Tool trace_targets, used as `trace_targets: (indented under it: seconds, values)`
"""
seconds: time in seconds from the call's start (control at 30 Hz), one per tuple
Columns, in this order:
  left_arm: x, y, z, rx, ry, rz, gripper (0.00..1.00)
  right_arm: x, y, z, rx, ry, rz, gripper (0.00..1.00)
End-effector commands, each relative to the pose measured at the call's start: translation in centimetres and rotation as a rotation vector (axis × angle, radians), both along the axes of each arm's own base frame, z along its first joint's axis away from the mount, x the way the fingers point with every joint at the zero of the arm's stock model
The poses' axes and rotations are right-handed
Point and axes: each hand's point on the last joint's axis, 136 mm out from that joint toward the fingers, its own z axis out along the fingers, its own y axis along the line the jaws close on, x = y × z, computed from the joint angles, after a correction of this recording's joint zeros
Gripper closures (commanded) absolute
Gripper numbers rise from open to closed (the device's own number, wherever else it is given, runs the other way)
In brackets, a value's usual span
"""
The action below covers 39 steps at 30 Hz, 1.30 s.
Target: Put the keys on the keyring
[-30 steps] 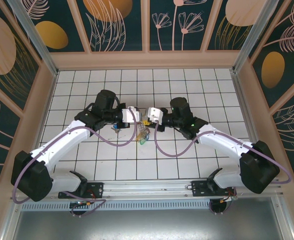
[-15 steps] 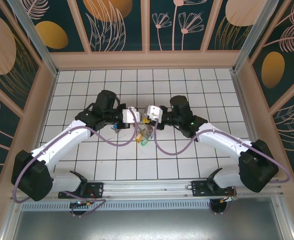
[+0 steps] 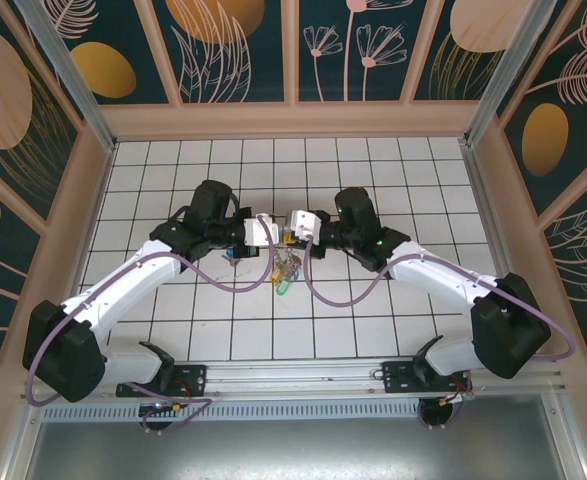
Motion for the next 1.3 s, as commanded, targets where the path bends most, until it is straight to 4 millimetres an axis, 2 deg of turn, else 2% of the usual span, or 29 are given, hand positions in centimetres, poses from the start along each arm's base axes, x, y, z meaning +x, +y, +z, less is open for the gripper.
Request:
trace_targets:
  seconds: [0.0,0.13,0.23,0.3,0.43,0.47,0.53,0.63,0.9,1.13,1.27]
  values:
    - [-0.3,-0.9,2.5,-0.063,-0.041,-0.044,1.00,-0.1,0.3,-0.2,-0.005,0.029,0.022,0.85]
    - [-0.4,-1.0,2.7,-0.073,-0.042,-0.046,1.00,-0.1,0.5,-0.7,-0.010,0.054,0.028,0.86]
    - [-0.6,-1.0,2.9,-0.090,-0.043,-0.048,1.00,-0.3,0.5,-0.7,0.002,0.072,0.040,0.98]
    - [-0.6,-1.0,3.2,-0.100,-0.051,-0.045,1.00,-0.4,0.3,-0.5,0.017,0.085,0.049,1.00]
    - [-0.8,-0.9,3.8,-0.120,-0.067,-0.038,1.00,-0.8,-0.7,1.5,0.136,0.063,0.059,1.00]
    - [-1.2,-0.6,3.0,-0.117,-0.052,-0.040,0.96,-1.0,-1.1,2.3,0.182,0.054,0.060,1.00]
    - [-1.7,-0.5,3.0,-0.138,-0.048,-0.041,0.88,-1.4,-1.8,3.6,0.254,0.038,0.072,1.00]
    - [-2.6,-0.4,2.8,-0.162,-0.024,-0.050,0.83,-2.0,-2.5,5.1,0.328,0.014,0.080,1.00]
    - [-2.4,-0.4,2.8,-0.208,0.013,-0.008,0.66,-3.4,-3.1,6.1,0.358,-0.013,0.121,1.00]
    - [-2.5,-1.0,4.5,-0.293,0.023,-0.022,0.65,-4.2,-3.2,6.2,0.374,-0.009,0.145,1.00]
    - [-3.4,-1.5,5.3,-0.340,0.044,-0.077,0.70,-4.2,-3.2,6.3,0.378,-0.016,0.146,1.00]
